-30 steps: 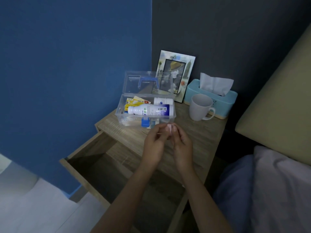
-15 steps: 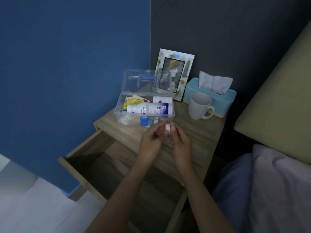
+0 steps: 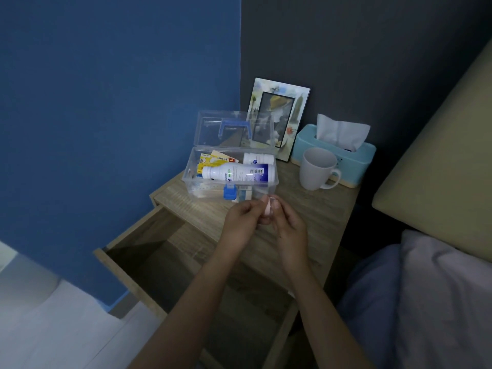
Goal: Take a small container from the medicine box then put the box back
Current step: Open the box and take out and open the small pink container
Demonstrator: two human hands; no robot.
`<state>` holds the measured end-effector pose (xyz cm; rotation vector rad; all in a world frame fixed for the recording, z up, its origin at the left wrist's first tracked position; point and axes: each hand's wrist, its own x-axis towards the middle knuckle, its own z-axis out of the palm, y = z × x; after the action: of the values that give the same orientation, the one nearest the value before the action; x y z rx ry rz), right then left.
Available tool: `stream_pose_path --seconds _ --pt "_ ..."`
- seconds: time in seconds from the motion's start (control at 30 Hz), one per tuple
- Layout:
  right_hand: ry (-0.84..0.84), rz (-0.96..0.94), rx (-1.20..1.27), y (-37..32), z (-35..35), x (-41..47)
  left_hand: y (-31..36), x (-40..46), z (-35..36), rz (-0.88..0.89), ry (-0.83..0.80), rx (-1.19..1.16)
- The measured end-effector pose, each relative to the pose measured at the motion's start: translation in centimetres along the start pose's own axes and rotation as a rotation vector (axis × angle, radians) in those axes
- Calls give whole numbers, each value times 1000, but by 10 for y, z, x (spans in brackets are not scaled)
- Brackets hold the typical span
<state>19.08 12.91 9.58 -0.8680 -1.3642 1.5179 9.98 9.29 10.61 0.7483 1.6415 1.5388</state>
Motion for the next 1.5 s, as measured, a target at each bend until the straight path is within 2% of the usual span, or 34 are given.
stream_pose_path --seconds 0.1,0.23,0.37,0.47,0.9,1.1,1.33,1.5 --pt "-32 -3 5 2 -6 2 0 -1 0 -29 -28 -50" --pt "-80 7 -10 6 -12 5 1 0 -1 -80 29 -12" --pt "-62 36 6 10 -19 8 3 2 -2 -105 28 -46" --pt "-37 100 106 11 -22 8 2 3 -3 -109 24 -52" --pt "-111 210 295 19 -15 11 -6 6 -11 91 12 183" --pt "-112 216 375 27 -15 11 -10 6 -12 97 -10 207" --pt "-167 165 445 27 -21 8 -19 6 -10 -12 -11 53" --pt "-125 252 525 30 -32 9 -27 9 -14 -123 -140 -309"
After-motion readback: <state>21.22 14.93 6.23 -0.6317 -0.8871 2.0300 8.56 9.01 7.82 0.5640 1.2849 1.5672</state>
